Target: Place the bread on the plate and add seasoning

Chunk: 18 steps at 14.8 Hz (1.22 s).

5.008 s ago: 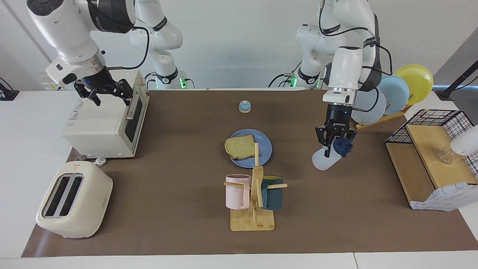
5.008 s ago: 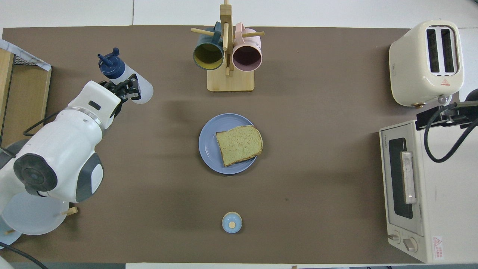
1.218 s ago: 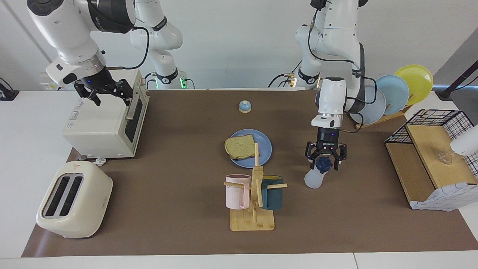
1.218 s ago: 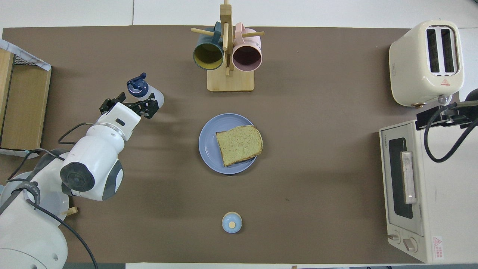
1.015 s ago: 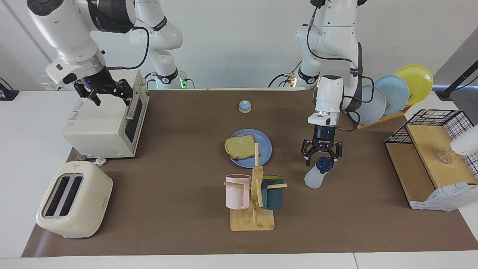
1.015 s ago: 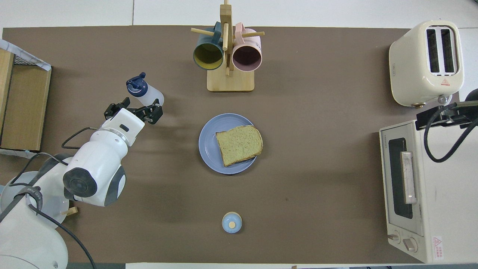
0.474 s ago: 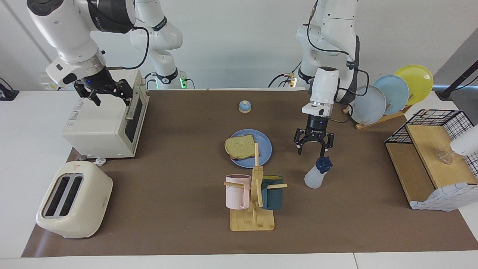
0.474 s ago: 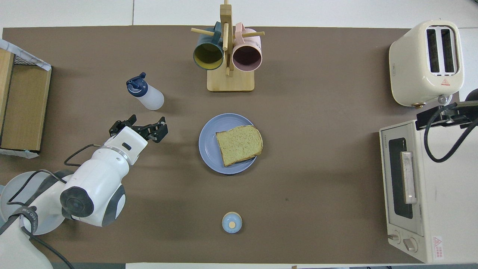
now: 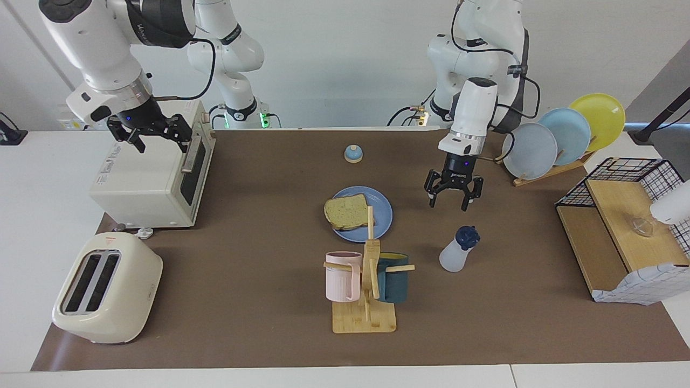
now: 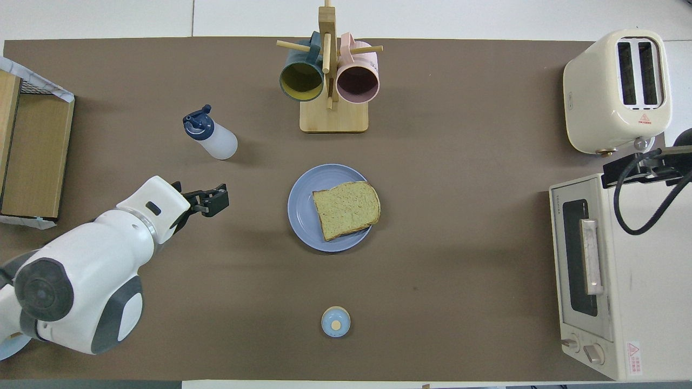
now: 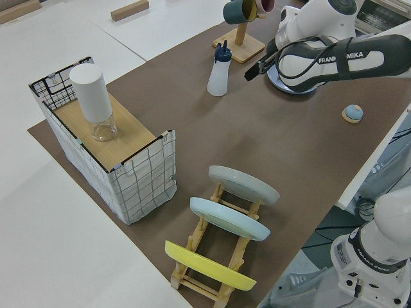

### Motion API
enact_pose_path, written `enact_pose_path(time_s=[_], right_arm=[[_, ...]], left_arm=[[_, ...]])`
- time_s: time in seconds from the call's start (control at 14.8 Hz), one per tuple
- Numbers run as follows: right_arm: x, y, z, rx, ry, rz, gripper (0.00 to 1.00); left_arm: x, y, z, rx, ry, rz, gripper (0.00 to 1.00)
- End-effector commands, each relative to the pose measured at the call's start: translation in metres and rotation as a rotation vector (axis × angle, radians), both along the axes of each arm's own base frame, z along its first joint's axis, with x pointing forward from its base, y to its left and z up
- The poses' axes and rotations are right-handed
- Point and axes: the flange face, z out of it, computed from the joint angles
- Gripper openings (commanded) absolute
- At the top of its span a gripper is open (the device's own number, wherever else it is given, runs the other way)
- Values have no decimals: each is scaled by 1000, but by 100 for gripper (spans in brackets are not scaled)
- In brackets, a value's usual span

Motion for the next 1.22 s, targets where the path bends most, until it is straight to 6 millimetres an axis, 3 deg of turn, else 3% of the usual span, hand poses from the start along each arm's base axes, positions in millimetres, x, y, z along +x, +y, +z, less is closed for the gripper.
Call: enact_pose_path(time_s=[0.0,0.27,0.54,0.88,1.08,1.15], right_arm=[[-4,-2,1,14,7,18,100],[-4,-2,1,14,7,18,100],[-4,-2,1,14,7,18,100],[-4,-1,1,14,7,20,100],[-4,-2,1,14,7,18,100],[-4,-2,1,14,7,18,100]], left_arm=[[1,-6,51,43,62,-27,100],[14,0,119,88,128,-6,100],[19,14,170,114,175,16,100],[17,31,205,151,270,48,100],[13,51,219,182,370,71,100],[12,65,220,167,406,72,100]])
